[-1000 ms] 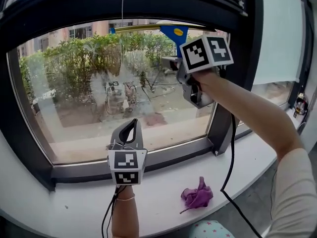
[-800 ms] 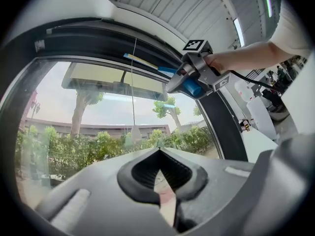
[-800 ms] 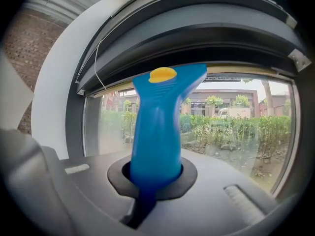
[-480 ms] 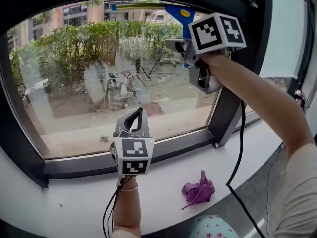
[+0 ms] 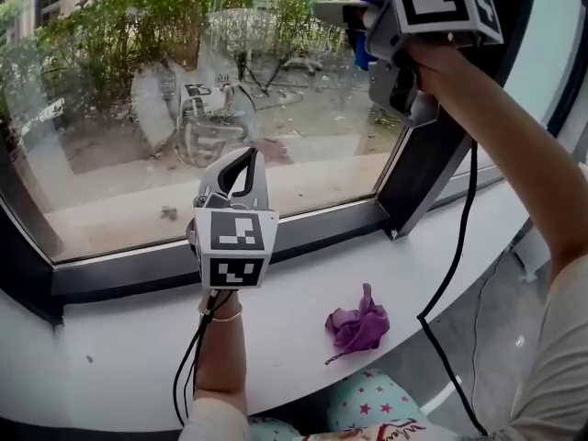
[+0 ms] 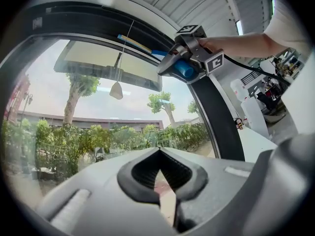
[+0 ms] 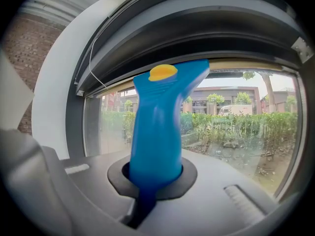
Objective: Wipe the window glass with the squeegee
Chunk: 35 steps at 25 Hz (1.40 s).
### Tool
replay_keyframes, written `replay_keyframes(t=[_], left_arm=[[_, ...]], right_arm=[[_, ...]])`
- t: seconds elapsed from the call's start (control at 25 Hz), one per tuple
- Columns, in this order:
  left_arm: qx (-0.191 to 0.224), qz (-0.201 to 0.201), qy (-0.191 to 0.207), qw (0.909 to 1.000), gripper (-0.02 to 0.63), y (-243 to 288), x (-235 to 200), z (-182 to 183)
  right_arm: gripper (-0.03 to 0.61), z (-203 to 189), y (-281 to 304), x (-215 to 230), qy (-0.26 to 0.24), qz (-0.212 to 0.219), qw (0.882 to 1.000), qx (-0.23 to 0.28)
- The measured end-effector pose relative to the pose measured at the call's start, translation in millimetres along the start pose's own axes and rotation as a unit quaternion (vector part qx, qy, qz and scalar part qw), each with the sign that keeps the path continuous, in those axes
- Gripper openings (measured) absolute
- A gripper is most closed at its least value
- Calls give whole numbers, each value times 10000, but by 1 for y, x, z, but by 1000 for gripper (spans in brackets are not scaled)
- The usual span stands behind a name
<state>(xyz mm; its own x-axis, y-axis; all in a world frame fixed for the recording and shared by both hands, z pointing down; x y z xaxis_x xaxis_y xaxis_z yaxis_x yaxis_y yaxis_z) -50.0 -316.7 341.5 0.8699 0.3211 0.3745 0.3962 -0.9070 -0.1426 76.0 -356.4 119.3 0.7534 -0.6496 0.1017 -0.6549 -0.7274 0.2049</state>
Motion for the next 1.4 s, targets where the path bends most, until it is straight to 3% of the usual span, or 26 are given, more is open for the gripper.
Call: replay_keyframes(t=[0.32, 0.6, 0.76, 0.92, 1.4], left_arm=[[-18, 121, -136, 9998, 2, -8, -10, -2], [-67, 215, -86, 9997, 2, -22, -24, -2], [-84, 223, -59, 9997, 2, -27, -25, -1], [-75, 239, -38, 9997, 2, -31, -23, 1], [-188, 230, 5, 9996, 2, -32, -21, -3]], right_arm=[[26, -28, 10, 8, 17, 320, 9995, -84], [26, -75, 10, -19, 7, 201, 9996, -191], [26, -107, 18, -17, 42, 546, 9976, -421], [26, -132, 17, -8, -66, 466, 9972, -574], [26, -208, 41, -1, 504, 267, 9963, -637]])
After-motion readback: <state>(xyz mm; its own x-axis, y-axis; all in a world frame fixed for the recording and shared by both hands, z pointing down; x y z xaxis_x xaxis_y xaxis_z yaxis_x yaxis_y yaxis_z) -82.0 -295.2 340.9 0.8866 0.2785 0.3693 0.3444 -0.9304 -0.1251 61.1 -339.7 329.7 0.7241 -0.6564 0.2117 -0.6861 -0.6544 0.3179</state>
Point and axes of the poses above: the fingertips, and each gripper's own axes: y forward along the fingers, x to its right, z out of its top, the point moved 6 cm from there along -y, backward along the fingers, and after that the axes turned 8 degrees about y, right-handed, at the moved point
